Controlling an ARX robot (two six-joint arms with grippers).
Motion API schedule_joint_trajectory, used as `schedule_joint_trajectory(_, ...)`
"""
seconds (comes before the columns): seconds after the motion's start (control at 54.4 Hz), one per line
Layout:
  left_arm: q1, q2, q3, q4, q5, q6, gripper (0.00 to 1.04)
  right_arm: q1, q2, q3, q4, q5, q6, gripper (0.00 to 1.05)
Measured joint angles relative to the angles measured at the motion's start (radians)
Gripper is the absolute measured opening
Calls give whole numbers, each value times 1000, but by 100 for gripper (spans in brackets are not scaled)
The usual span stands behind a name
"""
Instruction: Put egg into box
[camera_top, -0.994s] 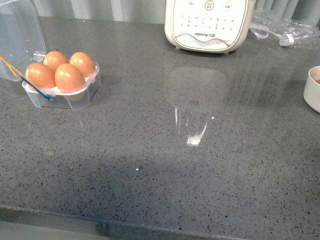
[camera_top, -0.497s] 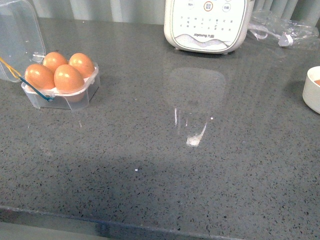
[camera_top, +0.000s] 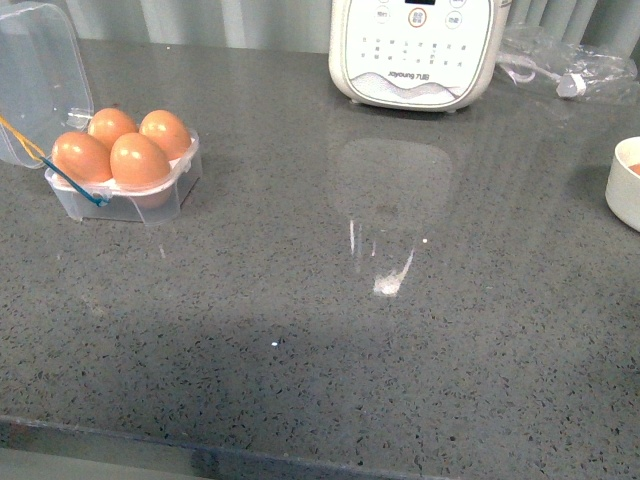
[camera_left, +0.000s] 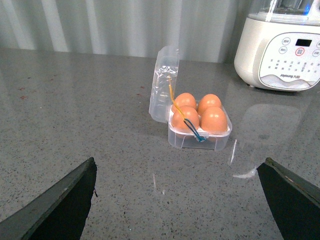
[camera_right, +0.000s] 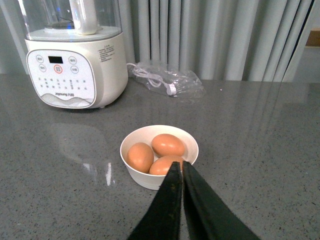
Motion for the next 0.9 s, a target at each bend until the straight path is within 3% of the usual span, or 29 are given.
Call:
schedule_joint_trajectory(0.35,0,0,0,0,0,0,98,158,-163,-78,-76,151,2,3)
schedule_joint_trajectory(0.405,0,0,0,0,0,0,98,209,-183,-85,-91,230,2,3)
schedule_joint_trajectory(0.497,0,0,0,0,0,0,98,272,-212,-95,-108,261,1,3)
schedule_joint_trajectory(0.902,0,0,0,0,0,0,98,282,-299,-140,-141,270,2,3)
